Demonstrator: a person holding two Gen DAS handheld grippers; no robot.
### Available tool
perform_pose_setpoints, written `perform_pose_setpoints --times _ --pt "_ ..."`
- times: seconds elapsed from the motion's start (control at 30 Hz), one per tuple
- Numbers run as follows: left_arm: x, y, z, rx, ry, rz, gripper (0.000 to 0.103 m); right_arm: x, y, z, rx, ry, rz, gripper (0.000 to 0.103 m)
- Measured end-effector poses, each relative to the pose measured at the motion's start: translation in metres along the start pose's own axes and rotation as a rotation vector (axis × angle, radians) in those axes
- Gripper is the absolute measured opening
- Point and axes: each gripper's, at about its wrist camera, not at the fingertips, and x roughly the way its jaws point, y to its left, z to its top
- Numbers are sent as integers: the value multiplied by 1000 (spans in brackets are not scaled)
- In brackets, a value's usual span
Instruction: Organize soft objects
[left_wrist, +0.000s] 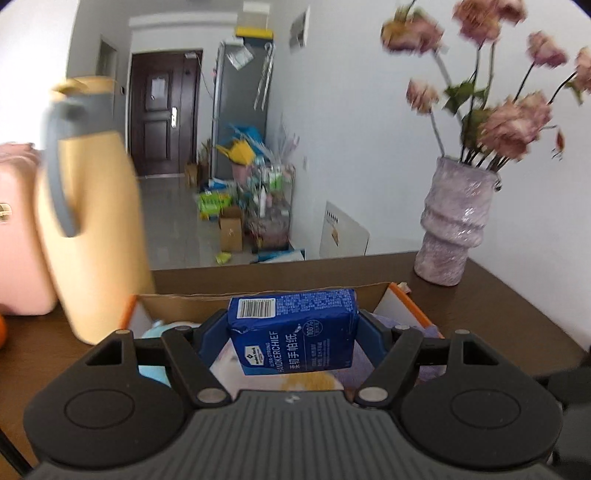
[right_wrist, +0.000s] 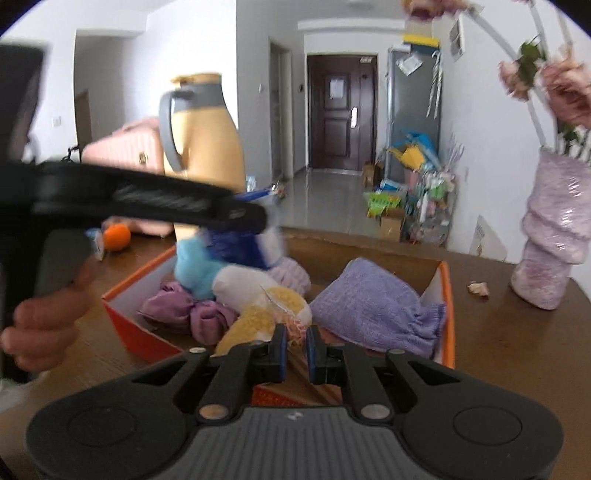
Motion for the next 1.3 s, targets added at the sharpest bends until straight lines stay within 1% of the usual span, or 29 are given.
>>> perform_pose_setpoints --times 0.07,0.1,0.13,0.17,0.2,0.27,0.37,0.47,0.6,0.7,0.77,0.87,0.93,1.0,1.03,1.07,1.1,1.2,1.3 --pt "27 1 4 9 35 9 77 15 -4 1 -2 33 12 11" --pt "37 2 5 2 45 23 84 22 -5 2 0 43 12 13" --pt "42 3 4 -6 40 28 88 27 -7 1 6 50 17 15" --pt "44 5 4 -9 24 22 93 31 -9 1 19 51 29 21" --pt "44 7 4 -9 10 12 98 33 -12 1 36 45 33 24" --pt "41 10 2 -6 -5 2 99 33 -14 2 54 31 39 28" --pt "33 15 4 0 -17 10 99 31 -18 4 60 14 26 28" --pt "19 22 7 2 -22 36 99 28 -21 9 72 1 8 28" --pt "-8 29 14 -1 -28 73 99 9 -27 20 90 -29 -21 28" --pt "-41 31 14 11 -48 94 101 -13 -21 31 66 -56 -46 30" --pt "-63 33 9 39 -59 113 102 -29 -16 37 50 -65 -59 41" --pt "-102 36 -4 56 -86 148 102 -54 -13 34 51 -69 -46 44" --pt "-128 38 -17 47 -110 170 103 -71 -9 30 48 -79 -59 45" --pt "-155 39 -36 30 -134 192 103 -89 -5 24 58 -110 -71 54" --pt "-167 40 -45 22 -148 205 103 -96 -2 20 64 -128 -72 67" --pt "-179 41 -56 12 -173 218 103 -105 2 12 69 -156 -72 82" --pt "-190 41 -68 5 -203 225 103 -112 6 3 71 -191 -72 87" --pt "-217 40 -100 -4 -274 241 103 -124 18 -25 68 -286 -96 90" --pt "-233 38 -120 6 -299 269 103 -132 26 -46 90 -334 -124 90"
